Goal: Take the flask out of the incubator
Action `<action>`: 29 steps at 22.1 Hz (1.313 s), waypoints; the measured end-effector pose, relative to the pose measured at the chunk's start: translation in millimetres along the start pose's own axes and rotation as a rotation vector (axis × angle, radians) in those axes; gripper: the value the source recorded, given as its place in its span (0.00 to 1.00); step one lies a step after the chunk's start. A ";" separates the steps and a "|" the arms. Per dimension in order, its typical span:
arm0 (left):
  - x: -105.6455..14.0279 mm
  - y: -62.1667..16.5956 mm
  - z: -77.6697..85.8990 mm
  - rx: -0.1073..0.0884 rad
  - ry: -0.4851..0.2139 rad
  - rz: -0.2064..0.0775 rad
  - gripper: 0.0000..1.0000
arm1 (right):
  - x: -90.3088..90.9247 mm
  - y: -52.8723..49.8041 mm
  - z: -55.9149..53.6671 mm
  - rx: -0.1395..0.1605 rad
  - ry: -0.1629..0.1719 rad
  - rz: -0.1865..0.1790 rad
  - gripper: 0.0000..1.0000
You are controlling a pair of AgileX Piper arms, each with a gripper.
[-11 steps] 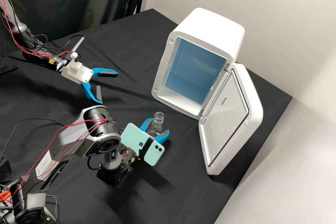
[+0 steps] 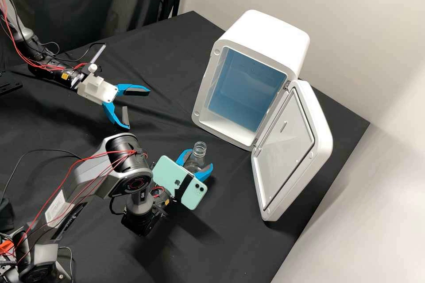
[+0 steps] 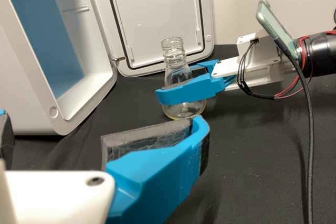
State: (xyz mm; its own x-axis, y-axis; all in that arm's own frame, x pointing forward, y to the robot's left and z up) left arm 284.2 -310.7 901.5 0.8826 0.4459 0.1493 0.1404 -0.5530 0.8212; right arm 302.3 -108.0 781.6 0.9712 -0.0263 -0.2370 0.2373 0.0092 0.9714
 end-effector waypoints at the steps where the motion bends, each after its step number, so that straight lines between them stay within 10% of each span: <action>1: -0.4 -0.5 0.0 0.000 0.000 -0.001 1.00 | 0.0 0.0 0.0 0.000 0.000 0.000 0.00; 10: -0.7 -1.0 0.0 0.000 0.000 -0.003 1.00 | 0.4 -0.6 -0.7 -0.001 0.002 -0.002 0.00; 11: -0.7 -1.0 0.0 0.000 0.000 -0.003 1.00 | 0.4 -0.6 -0.7 -0.001 0.002 -0.002 1.00; 15: -2.4 2.4 -0.3 0.031 0.008 0.054 1.00 | 0.8 -2.0 -1.9 -0.003 0.006 -0.007 1.00; 20: -7.2 9.0 1.8 -0.001 -0.017 0.175 1.00 | -0.3 -4.1 -1.9 -0.014 0.000 -0.017 1.00; 29: -9.1 8.2 -1.0 -0.051 -0.025 0.180 1.00 | -7.5 -4.4 -7.7 -0.025 -0.015 -0.046 1.00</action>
State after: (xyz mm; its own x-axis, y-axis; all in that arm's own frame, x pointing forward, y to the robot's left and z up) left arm 276.8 -318.6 907.4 0.9024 0.3249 0.2828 -0.0429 -0.5855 0.8095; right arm 294.1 -100.2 779.0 0.9587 -0.0421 -0.2814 0.2829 0.0330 0.9586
